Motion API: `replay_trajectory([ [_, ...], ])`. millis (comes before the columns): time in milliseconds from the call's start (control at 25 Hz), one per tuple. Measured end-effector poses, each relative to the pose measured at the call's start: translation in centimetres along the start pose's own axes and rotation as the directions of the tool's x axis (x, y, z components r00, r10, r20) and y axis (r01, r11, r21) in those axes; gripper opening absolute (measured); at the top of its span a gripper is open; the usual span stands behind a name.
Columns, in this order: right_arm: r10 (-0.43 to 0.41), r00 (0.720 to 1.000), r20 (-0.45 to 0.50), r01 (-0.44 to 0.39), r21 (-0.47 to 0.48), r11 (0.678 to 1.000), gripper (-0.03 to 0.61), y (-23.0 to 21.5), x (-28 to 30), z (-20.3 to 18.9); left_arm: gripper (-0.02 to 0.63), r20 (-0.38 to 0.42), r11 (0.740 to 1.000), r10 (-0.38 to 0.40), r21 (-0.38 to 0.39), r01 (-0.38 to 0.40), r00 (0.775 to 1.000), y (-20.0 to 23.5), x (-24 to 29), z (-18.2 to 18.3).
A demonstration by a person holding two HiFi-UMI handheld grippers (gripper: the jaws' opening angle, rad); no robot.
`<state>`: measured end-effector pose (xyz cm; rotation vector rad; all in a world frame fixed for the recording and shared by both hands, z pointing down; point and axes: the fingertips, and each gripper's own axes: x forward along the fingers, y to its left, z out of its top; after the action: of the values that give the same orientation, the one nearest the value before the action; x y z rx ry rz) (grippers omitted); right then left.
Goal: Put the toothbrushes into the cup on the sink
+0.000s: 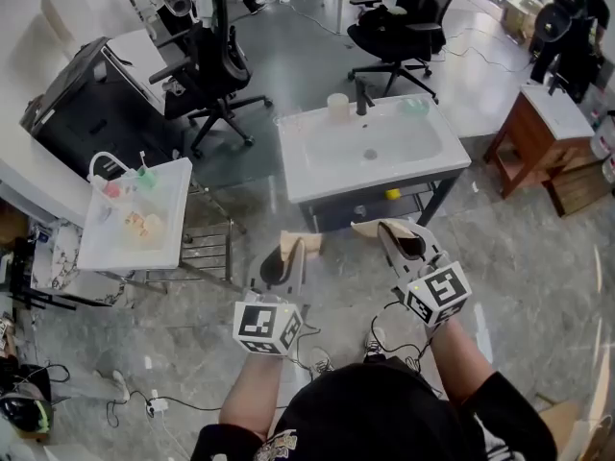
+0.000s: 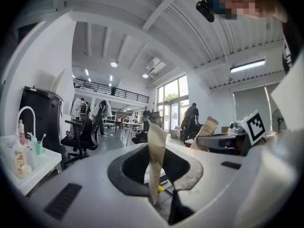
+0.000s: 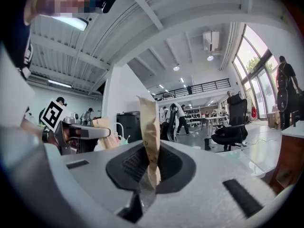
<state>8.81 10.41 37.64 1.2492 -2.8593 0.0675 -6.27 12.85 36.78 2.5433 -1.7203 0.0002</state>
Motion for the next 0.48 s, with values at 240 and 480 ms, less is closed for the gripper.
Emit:
replay_trajectory([
  [240,-0.003,1.000,0.003,0.003,0.008,1.000,0.031,-0.8,-0.3,-0.1,0.064,-0.005,1.000,0.001,0.004,-0.001,1.000,-0.6,0.4,-0.1],
  [480,0.008,1.000,0.012,-0.008,0.010,1.000,0.030,-1.9,-0.7,-0.1,0.064,-0.008,1.000,0.009,0.015,-0.009,1.000,-1.5,1.1,-0.2],
])
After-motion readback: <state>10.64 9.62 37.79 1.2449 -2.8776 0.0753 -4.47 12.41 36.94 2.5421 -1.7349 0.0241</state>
